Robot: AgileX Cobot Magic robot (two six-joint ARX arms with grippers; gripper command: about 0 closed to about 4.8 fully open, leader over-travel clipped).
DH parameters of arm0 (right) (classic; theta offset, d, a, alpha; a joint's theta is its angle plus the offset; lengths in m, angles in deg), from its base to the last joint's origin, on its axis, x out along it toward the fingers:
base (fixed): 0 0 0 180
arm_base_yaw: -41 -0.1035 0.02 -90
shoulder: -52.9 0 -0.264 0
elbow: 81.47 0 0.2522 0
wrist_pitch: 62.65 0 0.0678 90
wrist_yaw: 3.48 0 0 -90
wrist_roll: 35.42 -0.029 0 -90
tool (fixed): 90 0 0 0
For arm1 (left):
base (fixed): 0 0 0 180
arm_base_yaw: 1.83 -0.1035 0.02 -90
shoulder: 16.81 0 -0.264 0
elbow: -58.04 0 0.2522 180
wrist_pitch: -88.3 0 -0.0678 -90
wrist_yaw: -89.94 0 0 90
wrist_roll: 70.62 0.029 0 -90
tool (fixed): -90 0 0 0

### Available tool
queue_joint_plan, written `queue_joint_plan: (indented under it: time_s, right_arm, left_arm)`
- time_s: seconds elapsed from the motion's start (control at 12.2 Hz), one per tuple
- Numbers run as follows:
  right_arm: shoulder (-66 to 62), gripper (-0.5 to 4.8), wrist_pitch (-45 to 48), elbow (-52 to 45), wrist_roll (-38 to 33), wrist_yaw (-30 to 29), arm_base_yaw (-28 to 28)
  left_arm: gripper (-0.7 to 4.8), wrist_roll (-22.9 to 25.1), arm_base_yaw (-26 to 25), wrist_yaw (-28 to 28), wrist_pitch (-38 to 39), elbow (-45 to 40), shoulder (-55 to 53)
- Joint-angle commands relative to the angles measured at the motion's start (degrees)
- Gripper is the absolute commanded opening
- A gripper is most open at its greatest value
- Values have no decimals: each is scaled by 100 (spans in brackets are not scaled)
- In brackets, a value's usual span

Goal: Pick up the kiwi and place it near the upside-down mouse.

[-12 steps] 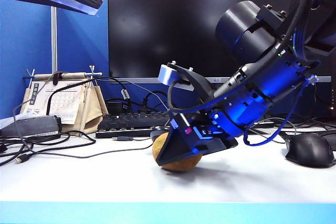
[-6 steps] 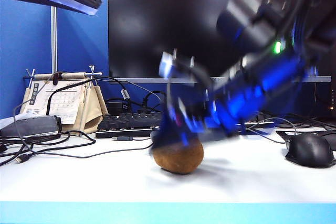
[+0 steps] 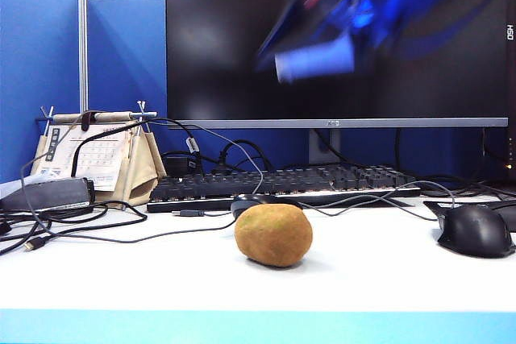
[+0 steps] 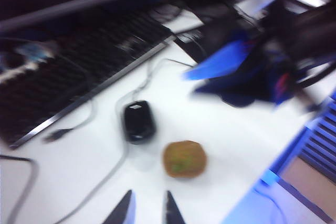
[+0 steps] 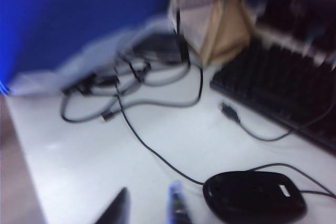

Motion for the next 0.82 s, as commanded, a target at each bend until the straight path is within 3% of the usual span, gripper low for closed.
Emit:
queue_joint_plan:
  time_s: [0.08,0.16,0.25,0.41,0.49,0.65,0.82]
  right_arm:
    - [1305,103,28,-629,-393,964,-13]
    - [2450,104,33,-1261,-463,1853,-13]
    - [3053,104,-15,-1609,-555,2380,-13]
    - [3980,106,-260,-2081,-581,3088,-15]
    - [5143,106,-953,-2557,-610,3523,-13]
    - [6172,106,-1709,-2861,-675,3646,-13]
    - [6870,104,-2229,-3145,-809,4085,7]
  left_arm:
    - [80,-66,-2,857,52,-402,514]
    - [80,-603,-2,1279,-343,-1034,699]
    - [80,-815,-2,1572,-702,-1401,726]
    - [80,-813,-4,2026,-1165,-1888,726]
    - [80,-1239,-4,2730,-1624,-2350,723]
    - [80,-1926,-4,3381,-1908,-2691,723]
    - [80,-1923,-2,3515,-2155,-3071,710]
